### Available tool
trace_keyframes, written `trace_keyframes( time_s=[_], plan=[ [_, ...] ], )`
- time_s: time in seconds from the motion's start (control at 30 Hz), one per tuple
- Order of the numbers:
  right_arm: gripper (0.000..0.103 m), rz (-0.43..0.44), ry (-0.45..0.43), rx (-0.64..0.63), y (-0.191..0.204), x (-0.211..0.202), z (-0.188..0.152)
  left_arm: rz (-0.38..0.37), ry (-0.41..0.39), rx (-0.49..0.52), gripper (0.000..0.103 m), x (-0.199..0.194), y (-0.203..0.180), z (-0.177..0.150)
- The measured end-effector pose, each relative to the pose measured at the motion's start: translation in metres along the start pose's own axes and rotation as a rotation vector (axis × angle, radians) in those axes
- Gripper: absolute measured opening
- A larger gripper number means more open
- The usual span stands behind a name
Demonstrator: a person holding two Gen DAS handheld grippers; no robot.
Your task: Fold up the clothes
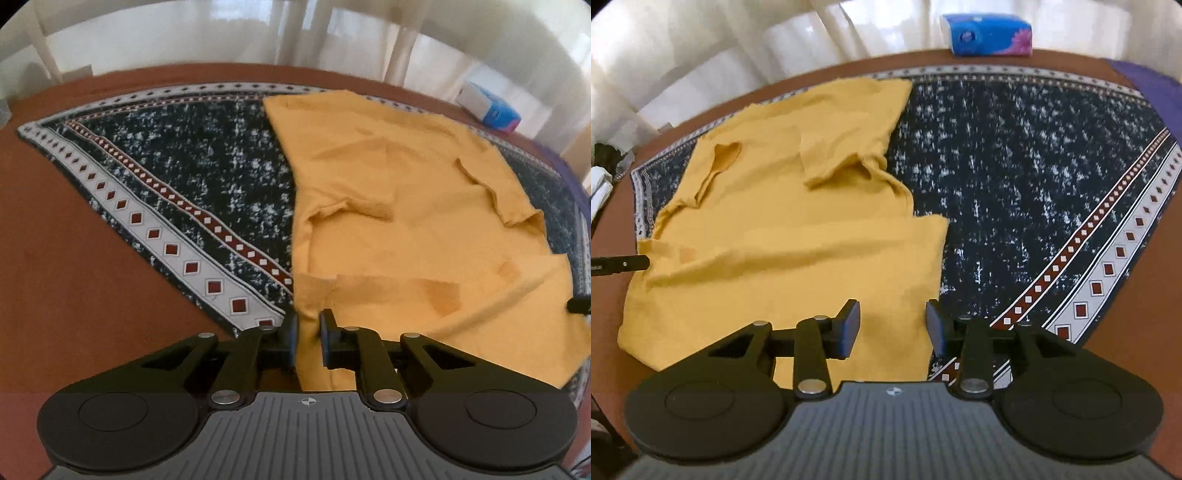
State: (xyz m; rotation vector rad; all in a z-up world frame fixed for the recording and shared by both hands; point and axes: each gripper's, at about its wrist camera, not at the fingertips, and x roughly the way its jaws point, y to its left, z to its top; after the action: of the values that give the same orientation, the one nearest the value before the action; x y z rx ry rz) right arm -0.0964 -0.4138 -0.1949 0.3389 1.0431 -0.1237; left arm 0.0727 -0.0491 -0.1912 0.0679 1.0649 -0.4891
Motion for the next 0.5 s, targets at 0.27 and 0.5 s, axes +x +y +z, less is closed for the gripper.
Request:
trace_keyframes(
  time_s=[0.27, 0.5],
  plan=[
    [0.044, -0.032, -0.011, -0.023, -0.005, -0.014, 0.015, 0.002, -0.062, -0.065, 0.043, -0.019, 0.013, 0.016],
    [0.052, 0.029, -0.118, -0.132, 0.013, -0.025, 0.095, -0.025, -0.189, -0.023, 0.057, -0.025, 0.016, 0.091]
  ],
)
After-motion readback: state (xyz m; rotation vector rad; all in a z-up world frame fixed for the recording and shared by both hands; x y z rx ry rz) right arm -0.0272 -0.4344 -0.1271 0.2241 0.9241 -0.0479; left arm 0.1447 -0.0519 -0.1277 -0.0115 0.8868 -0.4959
